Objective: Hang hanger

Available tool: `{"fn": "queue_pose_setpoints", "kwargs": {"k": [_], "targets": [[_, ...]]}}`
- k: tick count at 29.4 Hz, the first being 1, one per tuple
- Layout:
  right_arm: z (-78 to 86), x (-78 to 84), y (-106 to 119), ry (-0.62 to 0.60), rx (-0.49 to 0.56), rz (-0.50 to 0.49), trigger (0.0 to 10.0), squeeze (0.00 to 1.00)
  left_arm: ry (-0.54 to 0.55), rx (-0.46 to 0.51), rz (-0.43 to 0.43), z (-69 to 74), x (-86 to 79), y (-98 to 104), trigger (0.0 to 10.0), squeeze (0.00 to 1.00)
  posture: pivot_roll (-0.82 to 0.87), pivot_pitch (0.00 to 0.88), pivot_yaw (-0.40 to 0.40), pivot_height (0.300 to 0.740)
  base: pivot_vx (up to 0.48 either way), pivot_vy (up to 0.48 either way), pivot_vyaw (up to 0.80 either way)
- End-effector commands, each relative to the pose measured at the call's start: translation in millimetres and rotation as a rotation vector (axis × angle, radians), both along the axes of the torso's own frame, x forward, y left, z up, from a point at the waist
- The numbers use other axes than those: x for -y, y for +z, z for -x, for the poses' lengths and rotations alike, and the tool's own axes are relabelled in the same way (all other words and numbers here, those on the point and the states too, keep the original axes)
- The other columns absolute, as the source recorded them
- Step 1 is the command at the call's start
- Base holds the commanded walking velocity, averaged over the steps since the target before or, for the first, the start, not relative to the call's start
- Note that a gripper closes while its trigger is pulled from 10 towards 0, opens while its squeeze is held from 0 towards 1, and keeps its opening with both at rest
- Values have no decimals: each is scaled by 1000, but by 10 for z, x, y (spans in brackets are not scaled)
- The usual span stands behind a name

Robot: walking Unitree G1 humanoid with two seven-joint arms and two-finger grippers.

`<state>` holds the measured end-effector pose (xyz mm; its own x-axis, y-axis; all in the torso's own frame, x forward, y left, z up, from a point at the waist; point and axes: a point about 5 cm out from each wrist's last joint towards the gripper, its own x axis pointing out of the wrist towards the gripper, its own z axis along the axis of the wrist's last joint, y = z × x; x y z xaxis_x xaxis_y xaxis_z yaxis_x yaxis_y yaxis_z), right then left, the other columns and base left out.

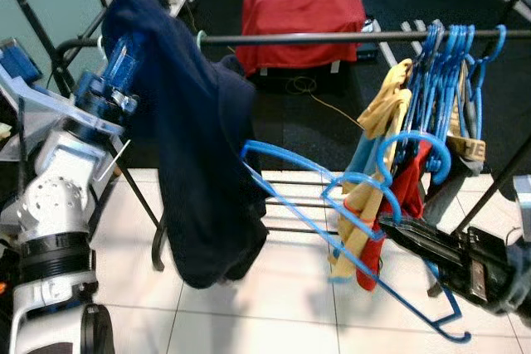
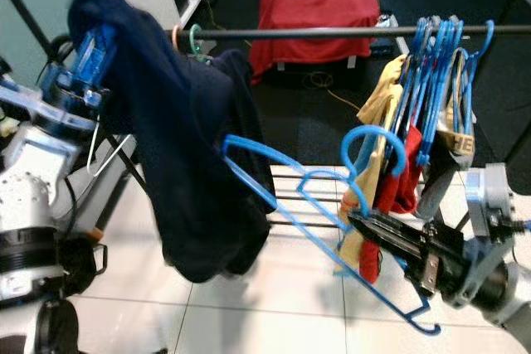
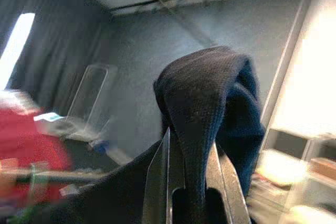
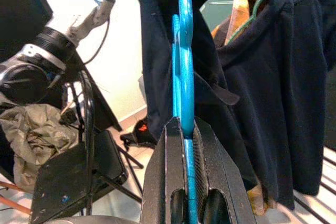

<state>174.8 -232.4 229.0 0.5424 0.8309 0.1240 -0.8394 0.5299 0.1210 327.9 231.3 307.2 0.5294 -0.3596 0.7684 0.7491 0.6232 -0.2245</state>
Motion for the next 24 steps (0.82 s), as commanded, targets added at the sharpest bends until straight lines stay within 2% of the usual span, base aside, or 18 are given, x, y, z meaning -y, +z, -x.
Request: {"fn": "queue_pose_setpoints", "kwargs": {"k": [1, 2, 5, 6, 9, 10, 13, 14, 16, 17, 19, 20, 23, 24], "targets": [[62, -17, 75, 29, 30, -20, 0, 0, 66, 14, 2, 21, -120, 45, 0, 0, -177, 153, 118, 740, 0, 0, 0], [146, 54, 159, 12, 69, -86, 0, 0, 182, -66, -5, -59, -247, -29, 0, 0, -180, 156, 122, 740, 0, 0, 0], [146, 54, 159, 12, 69, -86, 0, 0, 182, -66, -5, -59, -247, -29, 0, 0, -180, 156, 122, 740, 0, 0, 0], [150, 123, 190, -48, 107, -123, 0, 0, 241, -134, -1, -89, -342, -143, 0, 0, -175, 158, 122, 740, 0, 0, 0], [150, 123, 190, -48, 107, -123, 0, 0, 241, -134, -1, -89, -342, -143, 0, 0, -175, 158, 122, 740, 0, 0, 0], [-46, 221, 139, -237, 112, -166, 10000, 0, 201, -189, -52, -45, -289, -328, 1725, 0, -167, 154, 122, 740, 0, 0, 0], [-46, 221, 139, -237, 112, -166, 10000, 0, 201, -189, -52, -45, -289, -328, 1725, 0, -167, 154, 122, 740, 0, 0, 0], [-343, 292, -37, -479, 69, -178, 10000, 0, 209, -302, -98, -19, -164, -604, 5216, 0, -143, 151, 115, 740, 0, 0, 0], [-343, 292, -37, -479, 69, -178, 10000, 0, 209, -302, -98, -19, -164, -604, 5216, 0, -143, 151, 115, 740, 0, 0, 0], [-618, 235, -317, -697, -7, -109, 10000, 0, 273, -450, -198, 98, 121, -975, 10000, 0, -119, 146, 97, 740, 0, 0, 800], [-618, 235, -317, -697, -7, -109, 10000, 0, 273, -450, -198, 98, 121, -975, 10000, 0, -119, 146, 97, 740, 0, 0, 800], [-773, 119, -531, -811, -42, 24, 10000, 0, 337, -520, -315, 259, 374, -1208, 10000, 0, -119, 146, 97, 740, 0, 0, 800], [-773, 119, -531, -811, -42, 24, 10000, 0, 337, -520, -315, 259, 374, -1208, 10000, 0, -119, 146, 97, 740, 0, 0, 800], [-823, -5, -717, -844, -49, 160, 10000, 0, 434, -583, -420, 430, 563, -1442, 10000, 0, -103, 145, 87, 740, 0, 0, 800]]}}
